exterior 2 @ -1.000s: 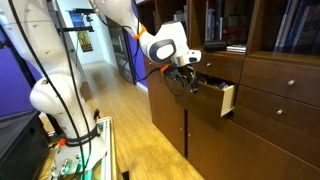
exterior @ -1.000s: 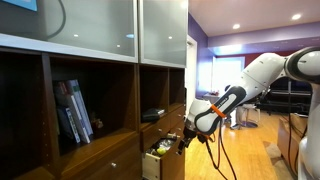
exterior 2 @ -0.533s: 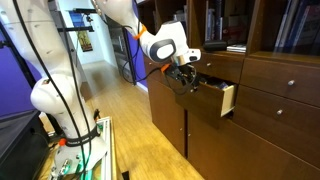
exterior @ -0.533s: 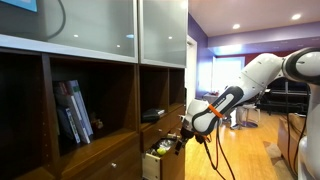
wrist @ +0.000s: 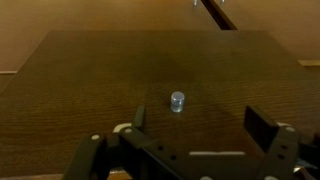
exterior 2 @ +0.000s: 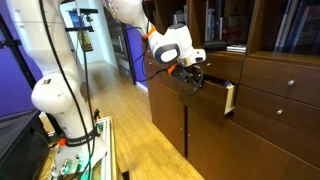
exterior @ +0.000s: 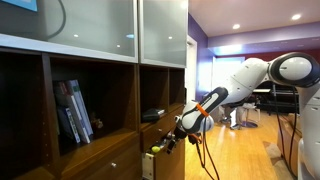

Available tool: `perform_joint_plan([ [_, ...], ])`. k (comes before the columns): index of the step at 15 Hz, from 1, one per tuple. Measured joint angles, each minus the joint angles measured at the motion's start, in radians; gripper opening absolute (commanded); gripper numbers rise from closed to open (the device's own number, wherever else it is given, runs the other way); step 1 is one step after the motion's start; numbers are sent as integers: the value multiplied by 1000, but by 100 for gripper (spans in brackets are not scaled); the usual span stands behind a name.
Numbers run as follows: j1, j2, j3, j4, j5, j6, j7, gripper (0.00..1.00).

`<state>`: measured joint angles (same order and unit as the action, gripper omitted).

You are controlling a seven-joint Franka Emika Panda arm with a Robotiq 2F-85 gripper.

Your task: Close the opened middle cabinet drawer

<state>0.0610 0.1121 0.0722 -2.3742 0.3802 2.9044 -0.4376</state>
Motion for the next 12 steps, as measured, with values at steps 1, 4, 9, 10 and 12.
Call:
perform_joint_plan([
  [1,-3,20,11,18,46,20,-36,100],
  [4,-25,74,55,72,182,66,-137,100],
  [9,-110,155,174,169,390,119,-332,100],
  [10,-132,170,204,190,431,127,-373,100],
  [12,-179,197,260,221,505,141,-451,100],
])
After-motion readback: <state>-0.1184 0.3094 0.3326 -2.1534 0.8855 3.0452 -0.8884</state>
